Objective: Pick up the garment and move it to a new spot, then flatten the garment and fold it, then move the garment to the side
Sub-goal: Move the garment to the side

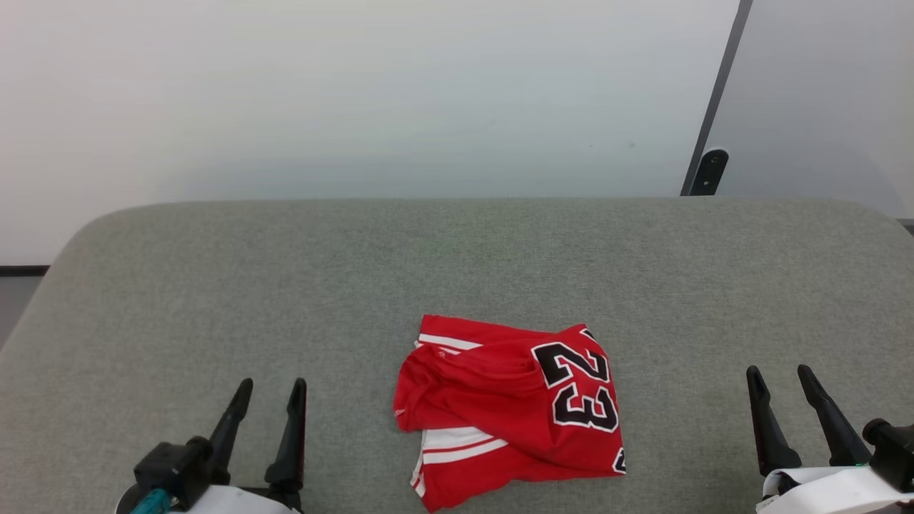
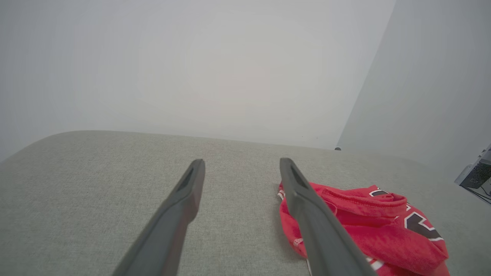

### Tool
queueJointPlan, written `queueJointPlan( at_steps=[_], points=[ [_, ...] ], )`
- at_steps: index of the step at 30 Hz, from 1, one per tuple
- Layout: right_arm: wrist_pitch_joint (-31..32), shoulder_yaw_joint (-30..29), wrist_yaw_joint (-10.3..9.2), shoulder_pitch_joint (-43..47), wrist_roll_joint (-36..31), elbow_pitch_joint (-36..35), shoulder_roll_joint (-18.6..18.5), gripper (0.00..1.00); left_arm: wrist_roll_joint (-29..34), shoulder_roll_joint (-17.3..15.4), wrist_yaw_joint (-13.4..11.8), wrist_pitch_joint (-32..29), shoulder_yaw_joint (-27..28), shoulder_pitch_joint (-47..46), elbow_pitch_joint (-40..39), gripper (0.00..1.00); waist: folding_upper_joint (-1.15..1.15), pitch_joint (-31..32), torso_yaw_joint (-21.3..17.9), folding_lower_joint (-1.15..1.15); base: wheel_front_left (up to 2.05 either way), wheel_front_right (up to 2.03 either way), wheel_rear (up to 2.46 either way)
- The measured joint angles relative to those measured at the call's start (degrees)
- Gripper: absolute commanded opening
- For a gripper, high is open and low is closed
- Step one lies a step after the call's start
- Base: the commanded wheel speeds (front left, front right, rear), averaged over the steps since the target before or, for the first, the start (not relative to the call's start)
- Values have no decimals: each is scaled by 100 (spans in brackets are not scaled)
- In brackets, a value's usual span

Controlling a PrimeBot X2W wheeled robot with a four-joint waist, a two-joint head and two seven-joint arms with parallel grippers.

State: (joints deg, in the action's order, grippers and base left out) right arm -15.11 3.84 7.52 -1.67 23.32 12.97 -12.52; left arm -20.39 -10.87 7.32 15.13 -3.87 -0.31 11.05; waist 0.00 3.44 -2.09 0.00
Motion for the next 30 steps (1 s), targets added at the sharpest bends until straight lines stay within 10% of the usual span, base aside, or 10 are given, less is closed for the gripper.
queueJointPlan(
  at_steps=[17,30],
  points=[
    [51,323,0,-39,276,411,-198,100,-74,-81,0,1,67,-128,12,100,0,-19,309,0,0,0,0],
    [2446,1051,-1,-1195,1482,1073,-843,100,-275,-302,0,0,192,-322,-30,100,0,-105,881,0,0,0,0]
  ],
)
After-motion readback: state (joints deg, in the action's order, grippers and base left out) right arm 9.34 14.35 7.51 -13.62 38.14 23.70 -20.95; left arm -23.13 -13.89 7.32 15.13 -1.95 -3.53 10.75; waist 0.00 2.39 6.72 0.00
